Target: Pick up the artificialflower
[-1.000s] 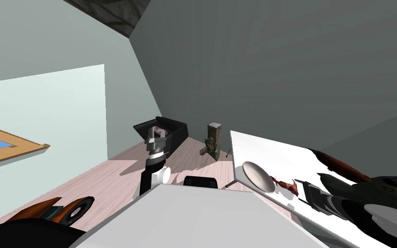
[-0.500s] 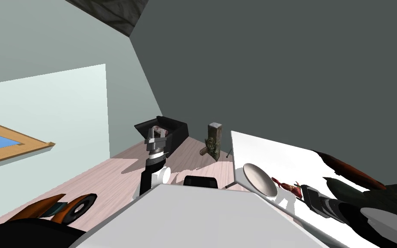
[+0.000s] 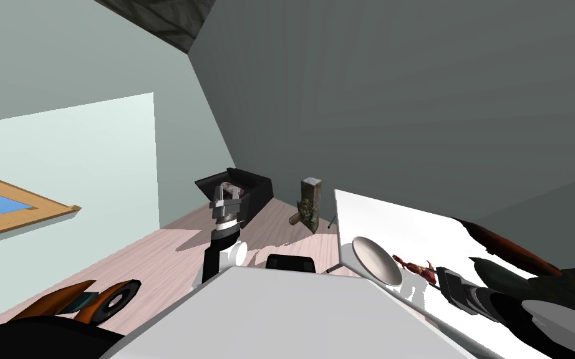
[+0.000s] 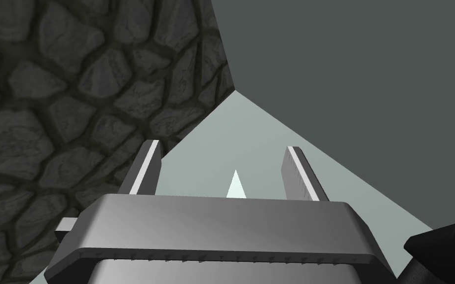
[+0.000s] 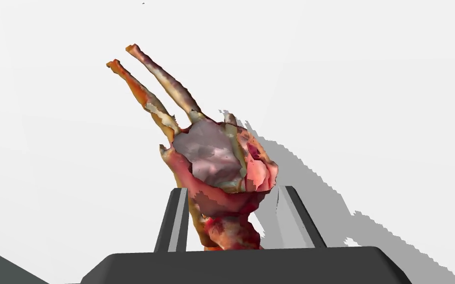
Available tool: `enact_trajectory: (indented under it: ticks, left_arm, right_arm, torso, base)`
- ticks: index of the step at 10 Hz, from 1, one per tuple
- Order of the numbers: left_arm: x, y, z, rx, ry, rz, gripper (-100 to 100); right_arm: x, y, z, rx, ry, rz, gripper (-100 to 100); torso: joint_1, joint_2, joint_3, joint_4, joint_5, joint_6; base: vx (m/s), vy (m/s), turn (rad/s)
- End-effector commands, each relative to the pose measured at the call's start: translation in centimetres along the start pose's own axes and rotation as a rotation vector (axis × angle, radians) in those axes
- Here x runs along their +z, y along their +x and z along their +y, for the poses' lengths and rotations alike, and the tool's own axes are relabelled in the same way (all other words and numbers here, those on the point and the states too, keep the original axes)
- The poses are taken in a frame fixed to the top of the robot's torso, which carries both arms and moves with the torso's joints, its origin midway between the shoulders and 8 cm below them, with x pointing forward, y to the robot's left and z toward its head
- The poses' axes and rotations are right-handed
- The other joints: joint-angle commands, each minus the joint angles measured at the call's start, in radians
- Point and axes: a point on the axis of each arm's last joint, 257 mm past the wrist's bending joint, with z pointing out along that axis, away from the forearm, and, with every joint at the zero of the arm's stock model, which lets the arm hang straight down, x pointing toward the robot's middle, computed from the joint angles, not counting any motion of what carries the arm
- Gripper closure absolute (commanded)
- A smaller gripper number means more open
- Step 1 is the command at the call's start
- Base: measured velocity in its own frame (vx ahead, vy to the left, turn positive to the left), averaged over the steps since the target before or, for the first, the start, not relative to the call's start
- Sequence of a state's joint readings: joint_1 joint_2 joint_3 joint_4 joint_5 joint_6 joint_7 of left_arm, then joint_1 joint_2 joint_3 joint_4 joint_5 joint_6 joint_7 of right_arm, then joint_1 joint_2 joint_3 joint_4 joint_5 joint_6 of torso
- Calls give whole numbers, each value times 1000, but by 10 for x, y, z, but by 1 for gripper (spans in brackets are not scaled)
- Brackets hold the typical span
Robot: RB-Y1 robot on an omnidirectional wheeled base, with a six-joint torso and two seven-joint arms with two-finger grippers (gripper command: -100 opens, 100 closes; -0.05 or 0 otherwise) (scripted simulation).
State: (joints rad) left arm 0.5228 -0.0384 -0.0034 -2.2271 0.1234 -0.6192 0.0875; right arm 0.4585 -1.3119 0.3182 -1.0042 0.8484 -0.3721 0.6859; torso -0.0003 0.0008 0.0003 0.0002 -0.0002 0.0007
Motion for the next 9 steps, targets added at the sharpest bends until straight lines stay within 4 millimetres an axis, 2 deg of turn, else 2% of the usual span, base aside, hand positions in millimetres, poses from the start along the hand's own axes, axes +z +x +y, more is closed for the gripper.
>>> enact_trajectory:
  ticks: [1, 2, 4, 9]
  left_arm:
    - [0, 0, 0, 0, 0, 0, 0]
    - [0, 0, 0, 0, 0, 0, 0]
    - [0, 0, 0, 0, 0, 0, 0]
    - [0, 0, 0, 0, 0, 0, 0]
  right_arm:
    - [-7, 0, -13, -11, -1, -5, 100]
    - [-4, -1, -8, -8, 0, -2, 100]
    - [-3, -6, -13, -64, 10, -2, -100]
    - [3, -23, -23, -230, 44, -3, -100]
  torso:
    - [0, 0, 0, 0, 0, 0]
    - [2, 1, 0, 0, 1, 0]
    - [0, 0, 0, 0, 0, 0]
    - [-2, 5, 3, 1, 0, 0]
  base:
    - [-16, 34, -111]
    - [-10, 23, -32]
    - [-22, -2, 33]
    - [-74, -14, 61]
